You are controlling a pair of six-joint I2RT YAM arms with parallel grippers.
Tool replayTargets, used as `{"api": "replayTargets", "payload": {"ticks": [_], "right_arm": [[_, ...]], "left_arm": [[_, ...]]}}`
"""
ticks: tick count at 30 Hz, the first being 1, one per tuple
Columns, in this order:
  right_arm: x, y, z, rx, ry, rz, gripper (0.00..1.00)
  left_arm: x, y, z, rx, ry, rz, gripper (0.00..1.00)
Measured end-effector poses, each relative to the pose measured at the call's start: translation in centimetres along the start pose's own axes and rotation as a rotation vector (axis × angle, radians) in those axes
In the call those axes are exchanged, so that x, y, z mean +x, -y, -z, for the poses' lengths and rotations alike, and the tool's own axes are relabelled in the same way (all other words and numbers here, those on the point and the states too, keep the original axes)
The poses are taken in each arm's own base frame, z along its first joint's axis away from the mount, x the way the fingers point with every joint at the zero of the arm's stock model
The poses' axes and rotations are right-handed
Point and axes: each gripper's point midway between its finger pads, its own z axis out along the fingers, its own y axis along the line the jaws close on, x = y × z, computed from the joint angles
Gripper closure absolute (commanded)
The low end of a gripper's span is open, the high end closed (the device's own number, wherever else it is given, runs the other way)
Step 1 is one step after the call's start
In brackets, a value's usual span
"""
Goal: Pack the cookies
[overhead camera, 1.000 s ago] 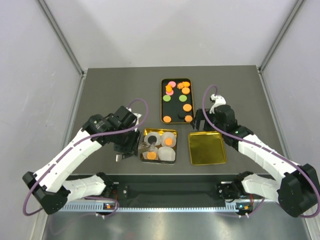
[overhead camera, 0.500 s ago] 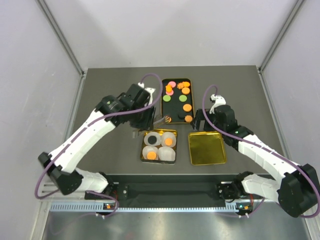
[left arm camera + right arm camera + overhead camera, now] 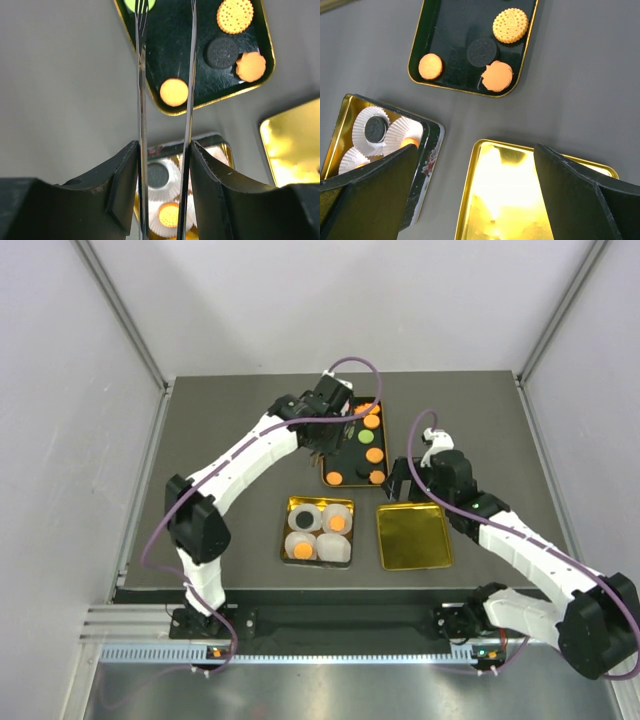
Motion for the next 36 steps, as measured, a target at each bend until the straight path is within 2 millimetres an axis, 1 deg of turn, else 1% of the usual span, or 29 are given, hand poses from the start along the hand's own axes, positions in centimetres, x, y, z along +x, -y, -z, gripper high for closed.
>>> {"api": "replayTargets", "payload": {"ticks": [2,5,9,14,19,26,36], "right_arm": [[-0.1,0.0,0.1,-0.001,0.002,0.0,0.0],[0.0,0.0,0.1,0.001,0.0,0.001,0.01],[0.0,0.0,0.2,0.001,0.001,0.001,0.0],[0.0,0.1,0.2,0.003,0.001,0.001,0.0],[0.0,0.1,0.2,0.003,0.001,0.002,0.0],[0.0,0.1,0.2,0.003,0.0,0.002,0.0],[-0.1,0.0,0.3,0.002,0.006,0.002,0.0]], "left_arm": [[-0.1,0.4,-1.2,0.013,-0.018,-0.01,0.52],[0.2,1.0,-2.0,0.05,-0.042,-0.022,0.52],[0.9,2.2,-1.9,0.109,-0.062,-0.039,0.5],[3.2,3.1,-2.1,0.139,-0.113,-0.066,0.49],[4.5,3.8,-2.3,0.147,-0.142,-0.089,0.49],[4.6,4.6,-2.2,0.165,-0.139,-0.103,0.49],[4.6,4.6,-2.5,0.16,-0.134,-0.115,0.49]]}}
